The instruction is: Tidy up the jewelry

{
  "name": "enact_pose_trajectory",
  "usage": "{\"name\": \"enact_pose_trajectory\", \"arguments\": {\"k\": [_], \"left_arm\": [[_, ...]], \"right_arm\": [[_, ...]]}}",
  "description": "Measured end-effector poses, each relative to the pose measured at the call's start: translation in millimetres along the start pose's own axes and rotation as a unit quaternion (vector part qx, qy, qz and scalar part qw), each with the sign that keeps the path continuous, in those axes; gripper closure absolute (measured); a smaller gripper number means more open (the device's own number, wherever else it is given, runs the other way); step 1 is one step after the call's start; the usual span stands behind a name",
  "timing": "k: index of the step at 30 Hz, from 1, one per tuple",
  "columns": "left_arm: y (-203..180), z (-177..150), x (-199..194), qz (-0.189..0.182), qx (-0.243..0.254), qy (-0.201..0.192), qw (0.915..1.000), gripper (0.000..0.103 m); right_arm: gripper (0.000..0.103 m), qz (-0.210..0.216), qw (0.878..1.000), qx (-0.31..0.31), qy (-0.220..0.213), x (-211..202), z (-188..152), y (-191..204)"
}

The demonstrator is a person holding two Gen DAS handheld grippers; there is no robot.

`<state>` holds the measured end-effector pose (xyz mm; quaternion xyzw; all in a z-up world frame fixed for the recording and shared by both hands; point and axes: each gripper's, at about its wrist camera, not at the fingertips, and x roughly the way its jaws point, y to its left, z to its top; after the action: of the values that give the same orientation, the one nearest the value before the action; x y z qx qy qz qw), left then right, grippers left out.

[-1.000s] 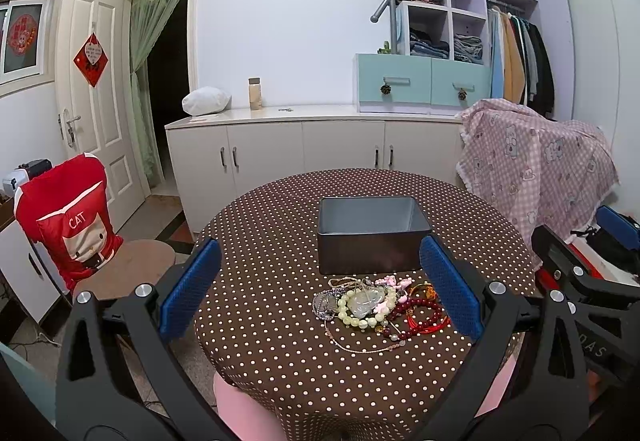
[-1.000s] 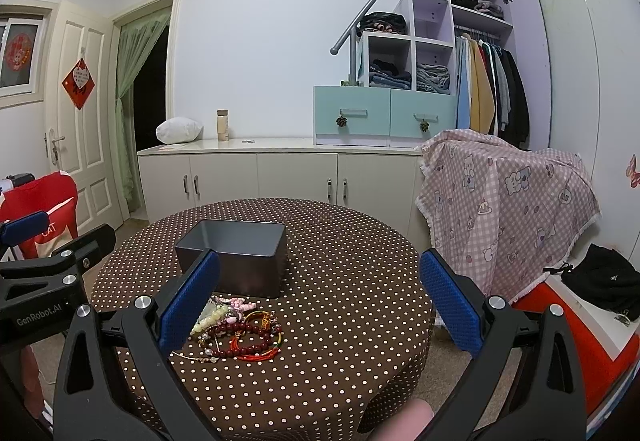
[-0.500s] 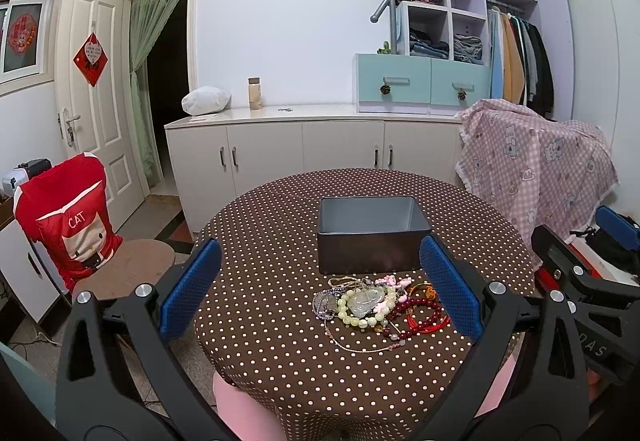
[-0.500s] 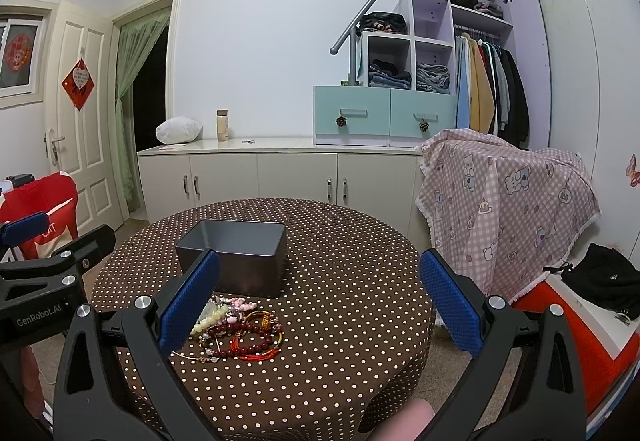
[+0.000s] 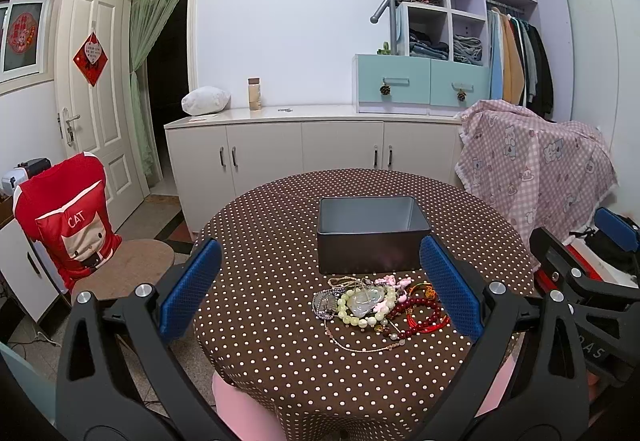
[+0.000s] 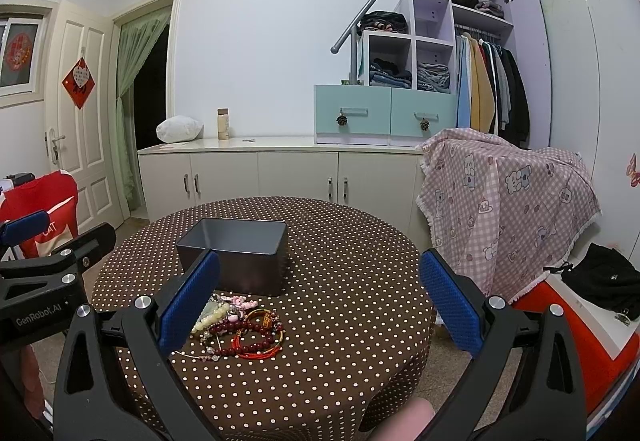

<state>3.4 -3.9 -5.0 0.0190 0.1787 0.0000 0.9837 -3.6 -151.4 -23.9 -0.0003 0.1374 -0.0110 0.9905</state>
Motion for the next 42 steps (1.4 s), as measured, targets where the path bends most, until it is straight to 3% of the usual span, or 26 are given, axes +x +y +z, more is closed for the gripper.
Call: {"name": "enact_pose_trajectory", "arguments": {"k": [31,42], "left_arm": [[-3,-4,-1,-0.003,0.003,0.003,1.0,0.006],[7,-12,20,0.002,-0.004,0.041,0.9991,0.006]], "right_arm": [[0.007,-0.002,1.0,-0.004,0.005,-1,1,1],[0.007,-0.007,0.999,-0.006,0.046,21,-10,2]]}}
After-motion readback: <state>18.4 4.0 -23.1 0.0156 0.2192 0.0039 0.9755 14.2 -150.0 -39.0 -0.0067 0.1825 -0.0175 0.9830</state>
